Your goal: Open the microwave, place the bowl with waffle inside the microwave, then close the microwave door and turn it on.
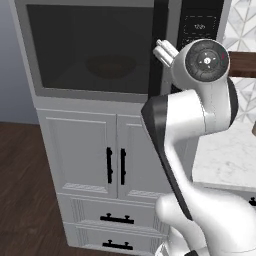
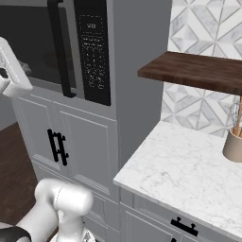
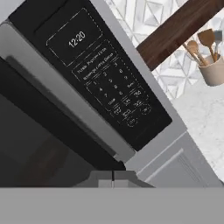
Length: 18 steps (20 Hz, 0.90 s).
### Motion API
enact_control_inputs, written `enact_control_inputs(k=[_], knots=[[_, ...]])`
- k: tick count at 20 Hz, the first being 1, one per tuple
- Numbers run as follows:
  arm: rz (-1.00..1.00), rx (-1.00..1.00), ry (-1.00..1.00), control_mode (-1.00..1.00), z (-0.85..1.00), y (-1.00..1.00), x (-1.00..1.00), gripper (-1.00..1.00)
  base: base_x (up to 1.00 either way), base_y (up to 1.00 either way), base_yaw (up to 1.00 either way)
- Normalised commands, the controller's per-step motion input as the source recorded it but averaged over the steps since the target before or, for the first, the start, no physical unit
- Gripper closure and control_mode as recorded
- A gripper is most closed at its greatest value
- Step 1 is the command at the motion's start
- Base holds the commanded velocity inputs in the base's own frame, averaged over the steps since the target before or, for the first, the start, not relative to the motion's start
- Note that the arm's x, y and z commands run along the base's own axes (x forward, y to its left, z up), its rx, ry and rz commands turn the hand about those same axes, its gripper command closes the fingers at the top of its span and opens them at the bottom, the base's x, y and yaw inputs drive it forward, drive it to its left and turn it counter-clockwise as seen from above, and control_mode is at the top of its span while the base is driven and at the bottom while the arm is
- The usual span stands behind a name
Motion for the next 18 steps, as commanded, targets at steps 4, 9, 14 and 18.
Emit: enact_control_inputs(k=[4, 9, 14, 18], knots=[[0.14, -0.35, 0.02, -1.00, -0.65, -0.61, -0.30, 1.00, 0.00, 0.00, 0.00], [0.15, -0.34, -0.04, -1.00, -0.55, -0.35, -0.38, 1.00, 0.00, 0.00, 0.00], [0.13, -0.19, -0.18, -1.00, -0.17, -0.39, -0.04, 1.00, 0.00, 0.00, 0.00], [0.07, -0.08, -0.24, -1.00, -0.18, -0.15, 0.19, 1.00, 0.00, 0.00, 0.00]])
